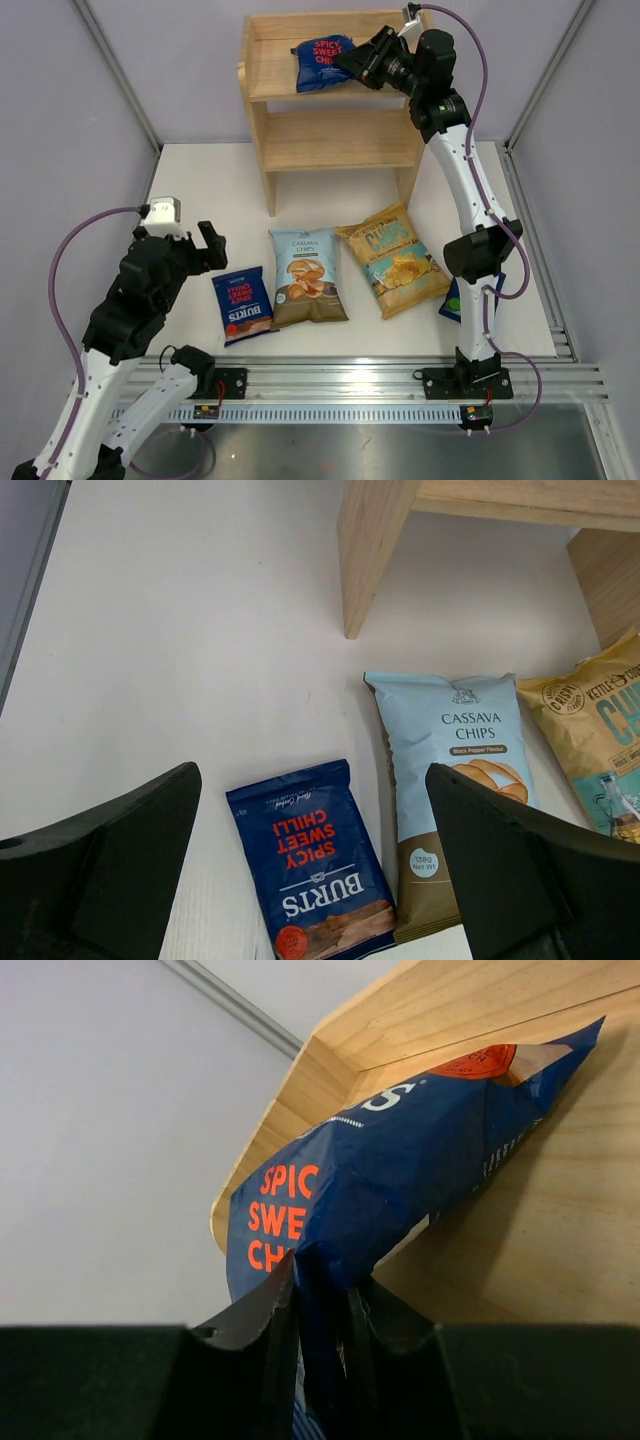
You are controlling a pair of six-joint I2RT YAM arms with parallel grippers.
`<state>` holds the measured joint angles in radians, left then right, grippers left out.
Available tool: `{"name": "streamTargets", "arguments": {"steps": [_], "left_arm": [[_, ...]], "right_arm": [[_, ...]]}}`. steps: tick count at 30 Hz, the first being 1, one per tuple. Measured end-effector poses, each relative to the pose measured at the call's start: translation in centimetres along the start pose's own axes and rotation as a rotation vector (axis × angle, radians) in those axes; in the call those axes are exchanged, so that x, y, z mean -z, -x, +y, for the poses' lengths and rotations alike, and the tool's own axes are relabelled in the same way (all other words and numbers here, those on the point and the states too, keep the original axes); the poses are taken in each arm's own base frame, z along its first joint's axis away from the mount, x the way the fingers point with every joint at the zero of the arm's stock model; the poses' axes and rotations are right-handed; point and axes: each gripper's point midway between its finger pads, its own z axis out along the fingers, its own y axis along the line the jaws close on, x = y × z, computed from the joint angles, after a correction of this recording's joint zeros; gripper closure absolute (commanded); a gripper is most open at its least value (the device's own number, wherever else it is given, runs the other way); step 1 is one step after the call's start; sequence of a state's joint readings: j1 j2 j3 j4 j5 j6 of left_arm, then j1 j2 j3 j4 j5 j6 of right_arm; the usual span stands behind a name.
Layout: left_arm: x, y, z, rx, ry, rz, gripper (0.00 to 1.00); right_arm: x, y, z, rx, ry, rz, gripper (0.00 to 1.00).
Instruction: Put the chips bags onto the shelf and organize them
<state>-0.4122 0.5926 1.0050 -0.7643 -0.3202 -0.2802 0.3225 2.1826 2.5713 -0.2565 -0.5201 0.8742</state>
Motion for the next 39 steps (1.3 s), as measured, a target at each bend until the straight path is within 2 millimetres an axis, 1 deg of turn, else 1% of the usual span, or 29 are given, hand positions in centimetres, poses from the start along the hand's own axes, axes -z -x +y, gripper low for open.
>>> {"name": "streamTargets", "arguments": {"steps": [3,6,7,9,10,12,18,20,23,24,27,30,32,36,39], "left_arm": [[-0.2,-0.4,0.1,-0.006,0.005,0.007,0.01],[-0.4,-0.6,0.1,-0.009,0.007,0.016,0.01],[-0.5,-0.7,0.1,-0.010,0.007,0.018,0.01],[-0.6,-0.7,0.0,-0.011,0.008,0.020,0.01],[-0.6,-0.7,0.0,-0.011,0.008,0.021,0.01],[-0.6,-0.7,0.0,-0.011,0.008,0.020,0.01],[-0.7,-0.7,0.0,-0.011,0.008,0.021,0.01],[-0.7,-0.8,0.0,-0.012,0.009,0.024,0.01],[-0.9,-1.0,0.0,-0.016,0.011,0.032,0.01],[-1.0,-1.2,0.1,-0.017,0.012,0.035,0.01],[-1.1,-1.4,0.0,-0.023,0.011,0.044,0.01],[-1.2,-1.5,0.0,-0.028,0.010,0.049,0.01],[-1.3,-1.5,-0.1,-0.029,0.008,0.052,0.01],[-1.4,-1.6,-0.1,-0.031,0.003,0.053,0.01],[-1.5,-2.1,-0.1,-0.036,0.005,0.064,0.01]], "right_arm": [[0.0,-0.1,-0.2,-0.012,-0.013,-0.001,0.68],[0.1,-0.1,-0.4,-0.010,-0.046,-0.006,0.67],[0.2,-0.3,-0.5,-0.011,-0.064,-0.003,0.64],[0.2,-0.3,-0.7,0.000,-0.091,-0.014,0.61],[0.1,-0.3,-0.8,0.013,-0.103,-0.020,0.57],[0.0,-0.3,-0.9,0.032,-0.127,-0.035,0.53],[0.0,-1.4,0.2,0.108,-0.171,-0.033,0.44],[0.4,-1.6,0.4,0.139,-0.190,-0.028,0.39],[1.5,-1.9,0.2,0.180,-0.243,-0.011,0.35],[1.8,-2.0,0.1,0.196,-0.259,-0.005,0.32],[2.9,-1.8,-0.3,0.244,-0.307,0.003,0.32],[3.6,-1.5,-0.6,0.298,-0.341,0.004,0.35],[3.9,-1.4,-0.7,0.321,-0.352,0.006,0.35],[3.9,-1.3,-0.8,0.348,-0.351,0.006,0.37],[3.7,-1.1,-0.9,0.352,-0.346,-0.002,0.38]]}}
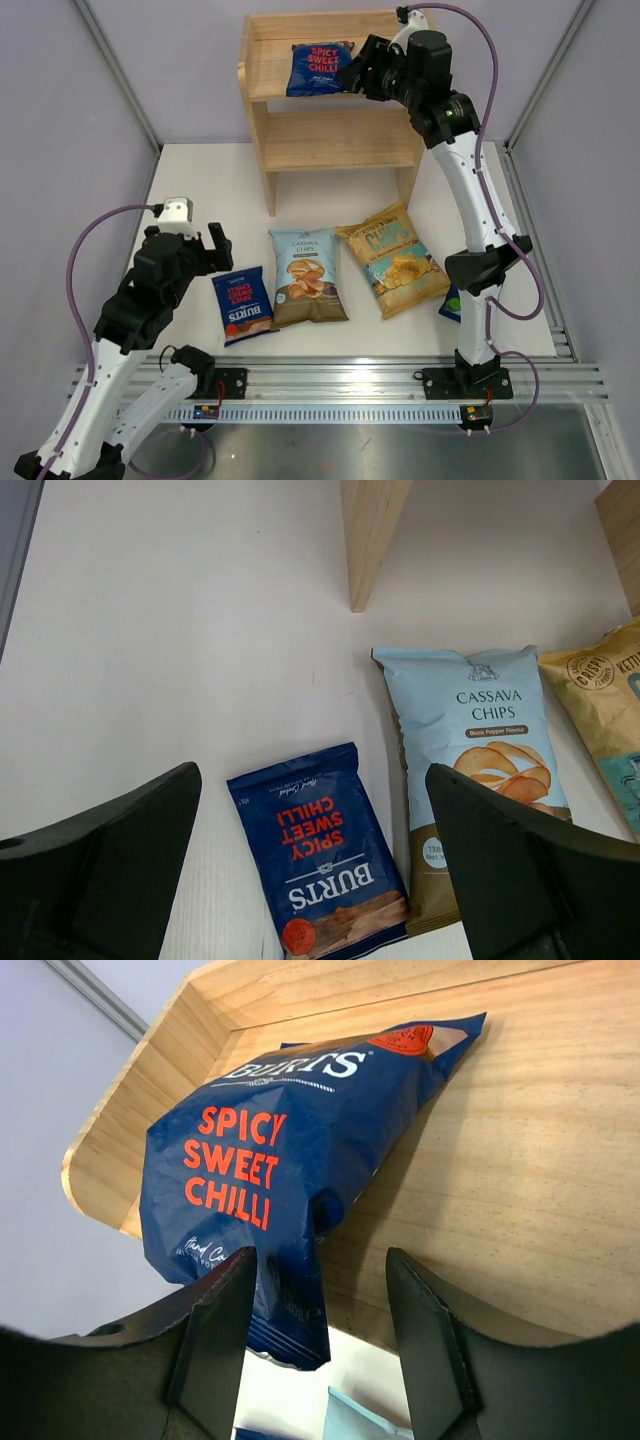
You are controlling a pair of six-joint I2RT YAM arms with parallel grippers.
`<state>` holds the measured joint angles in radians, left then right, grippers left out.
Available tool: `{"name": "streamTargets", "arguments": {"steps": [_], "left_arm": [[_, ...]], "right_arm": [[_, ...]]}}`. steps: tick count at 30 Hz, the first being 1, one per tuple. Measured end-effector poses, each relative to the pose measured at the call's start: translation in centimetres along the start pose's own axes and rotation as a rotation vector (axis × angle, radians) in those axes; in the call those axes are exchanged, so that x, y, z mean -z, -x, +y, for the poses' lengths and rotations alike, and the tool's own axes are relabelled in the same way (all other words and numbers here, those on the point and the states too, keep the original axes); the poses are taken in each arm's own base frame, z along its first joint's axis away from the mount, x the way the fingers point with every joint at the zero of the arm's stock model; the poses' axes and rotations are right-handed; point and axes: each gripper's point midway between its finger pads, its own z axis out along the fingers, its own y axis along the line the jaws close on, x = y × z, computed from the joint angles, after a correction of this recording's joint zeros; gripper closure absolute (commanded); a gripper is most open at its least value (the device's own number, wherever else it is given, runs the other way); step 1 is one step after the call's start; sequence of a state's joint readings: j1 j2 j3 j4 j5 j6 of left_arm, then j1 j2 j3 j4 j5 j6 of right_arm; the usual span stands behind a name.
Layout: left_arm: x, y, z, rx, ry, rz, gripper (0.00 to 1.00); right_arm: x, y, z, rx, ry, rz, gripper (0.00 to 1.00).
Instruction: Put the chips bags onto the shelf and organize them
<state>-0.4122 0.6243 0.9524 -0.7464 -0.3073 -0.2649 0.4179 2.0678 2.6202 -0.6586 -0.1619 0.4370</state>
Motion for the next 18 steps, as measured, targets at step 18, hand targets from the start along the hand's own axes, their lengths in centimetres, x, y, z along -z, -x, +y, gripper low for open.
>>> {"name": "streamTargets", "arguments": {"steps": [18], "left_arm": [[-0.3,-0.8,-0.2,-0.008,-0.013,0.018,0.01]], "right_arm": [[-2.7,2.7,-1.0,-0.008,0.035,-0.133,0.57]]}}
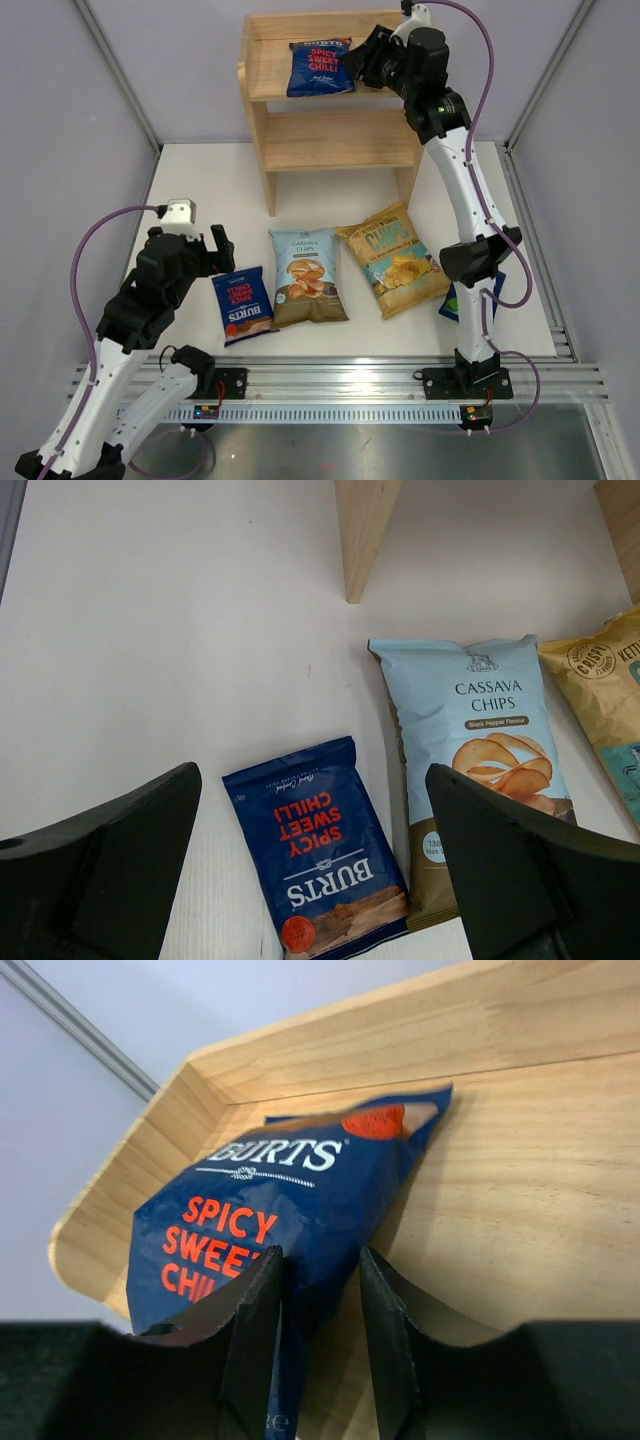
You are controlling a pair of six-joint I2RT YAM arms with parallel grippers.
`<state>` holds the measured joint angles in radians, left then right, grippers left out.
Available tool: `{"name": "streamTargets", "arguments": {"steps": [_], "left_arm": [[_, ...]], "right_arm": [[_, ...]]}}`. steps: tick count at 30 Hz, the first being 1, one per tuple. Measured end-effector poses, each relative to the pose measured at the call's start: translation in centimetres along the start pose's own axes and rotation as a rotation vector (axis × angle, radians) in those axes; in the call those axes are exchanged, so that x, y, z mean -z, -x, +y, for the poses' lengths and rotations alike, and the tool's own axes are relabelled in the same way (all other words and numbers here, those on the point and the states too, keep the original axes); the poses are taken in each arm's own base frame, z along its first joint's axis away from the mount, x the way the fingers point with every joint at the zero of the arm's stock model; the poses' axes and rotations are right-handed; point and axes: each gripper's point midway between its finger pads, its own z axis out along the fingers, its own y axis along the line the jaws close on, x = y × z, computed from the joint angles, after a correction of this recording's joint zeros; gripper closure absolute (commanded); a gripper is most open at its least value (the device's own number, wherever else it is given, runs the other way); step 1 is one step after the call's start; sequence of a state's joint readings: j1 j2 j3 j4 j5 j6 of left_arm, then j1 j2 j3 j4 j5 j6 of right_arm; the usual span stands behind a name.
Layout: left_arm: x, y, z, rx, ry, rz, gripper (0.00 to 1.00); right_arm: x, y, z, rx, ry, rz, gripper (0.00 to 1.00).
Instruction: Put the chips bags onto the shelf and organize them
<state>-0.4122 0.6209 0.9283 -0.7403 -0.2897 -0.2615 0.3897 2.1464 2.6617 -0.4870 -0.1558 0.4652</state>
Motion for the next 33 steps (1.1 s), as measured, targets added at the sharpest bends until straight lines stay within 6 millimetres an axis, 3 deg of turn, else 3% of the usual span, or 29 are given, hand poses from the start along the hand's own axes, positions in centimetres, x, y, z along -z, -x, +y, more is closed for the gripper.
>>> {"name": "streamTargets", "arguments": {"steps": [3,8,19,26,33], "left_arm": [[-0.1,-0.2,-0.1,-0.002,-0.004,0.006,0.01],[-0.1,-0.2,-0.2,-0.002,-0.009,0.007,0.01],[-0.1,-0.3,-0.4,-0.002,-0.022,0.007,0.01],[0.0,-0.7,-0.4,-0.001,-0.032,0.004,0.01],[-0.1,-0.8,-0.5,-0.002,-0.035,0.007,0.01]], "right_arm": [[-1.2,-1.3,-0.6,-0.002,0.007,0.018,0.60],[-1.8,-1.6,-0.1,0.015,0.032,0.010,0.60],[-3.4,-4.2,4.6,0.043,0.098,-0.009,0.60],[-3.9,-4.0,4.7,0.040,0.090,-0.041,0.61],[-4.2,-3.3,4.6,0.026,0.077,-0.076,0.47]]}}
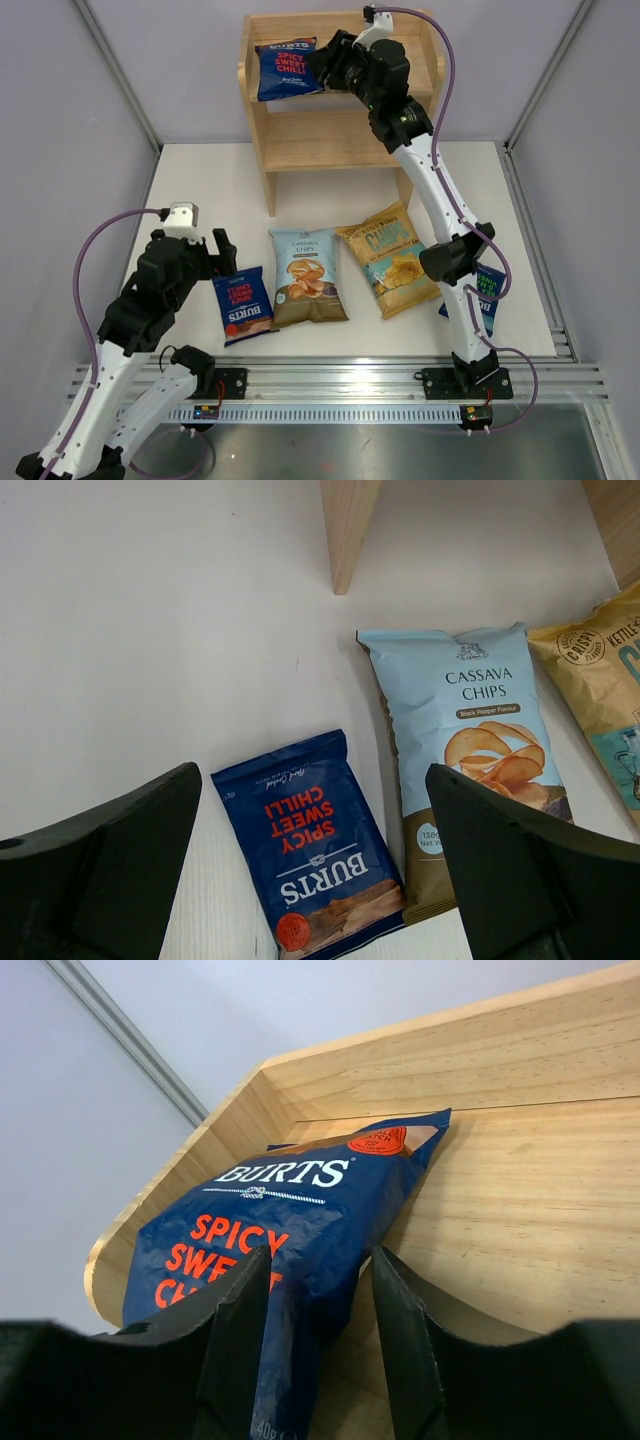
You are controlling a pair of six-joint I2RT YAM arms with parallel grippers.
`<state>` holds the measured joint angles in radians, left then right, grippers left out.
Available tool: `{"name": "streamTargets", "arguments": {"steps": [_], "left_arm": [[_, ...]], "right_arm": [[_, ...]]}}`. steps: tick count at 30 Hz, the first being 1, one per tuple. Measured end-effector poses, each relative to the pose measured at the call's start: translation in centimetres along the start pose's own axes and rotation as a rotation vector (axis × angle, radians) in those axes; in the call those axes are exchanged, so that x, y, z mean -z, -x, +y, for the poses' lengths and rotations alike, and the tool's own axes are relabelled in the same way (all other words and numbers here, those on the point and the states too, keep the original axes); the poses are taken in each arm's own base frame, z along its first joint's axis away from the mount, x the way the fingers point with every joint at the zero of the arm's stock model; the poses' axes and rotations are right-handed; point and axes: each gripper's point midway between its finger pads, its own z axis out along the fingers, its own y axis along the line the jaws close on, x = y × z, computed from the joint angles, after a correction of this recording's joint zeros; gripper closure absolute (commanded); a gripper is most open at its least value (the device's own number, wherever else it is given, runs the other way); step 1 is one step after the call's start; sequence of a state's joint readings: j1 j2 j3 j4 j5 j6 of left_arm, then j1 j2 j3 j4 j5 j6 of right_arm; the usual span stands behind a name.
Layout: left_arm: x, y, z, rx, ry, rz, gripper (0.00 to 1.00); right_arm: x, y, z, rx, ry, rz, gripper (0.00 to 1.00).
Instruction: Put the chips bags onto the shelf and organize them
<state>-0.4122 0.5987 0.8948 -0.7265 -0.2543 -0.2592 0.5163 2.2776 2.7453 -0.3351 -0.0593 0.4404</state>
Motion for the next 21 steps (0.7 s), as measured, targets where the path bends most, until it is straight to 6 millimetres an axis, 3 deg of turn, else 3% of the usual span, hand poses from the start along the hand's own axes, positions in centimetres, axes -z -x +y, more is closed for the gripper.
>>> {"name": "streamTargets", "arguments": {"steps": [5,9,12,13,18,21], "left_arm": [[-0.1,0.0,0.0,0.004,0.002,0.002,0.01],[-0.5,-0.4,0.5,0.042,0.047,0.028,0.01],[-1.0,-1.2,1.3,0.083,0.117,0.066,0.01],[-1.2,-1.6,1.5,0.099,0.140,0.083,0.01],[-2.6,-4.1,2.6,0.214,0.221,0.161,0.01],[-3.3,-6.1,5.0,0.329,0.301,0.196,0.01]], "right_arm": [[0.3,0.5,0.0,-0.005,-0.013,-0.007,0.39],[1.4,1.1,-0.1,-0.001,-0.050,0.002,0.27],[2.9,2.5,0.1,0.018,-0.079,-0.003,0.04],[3.6,3.1,0.3,0.025,-0.084,-0.004,0.01],[8.3,7.0,2.4,0.087,-0.079,-0.013,0.01],[12.9,7.8,3.7,0.125,-0.056,0.025,0.01]]}}
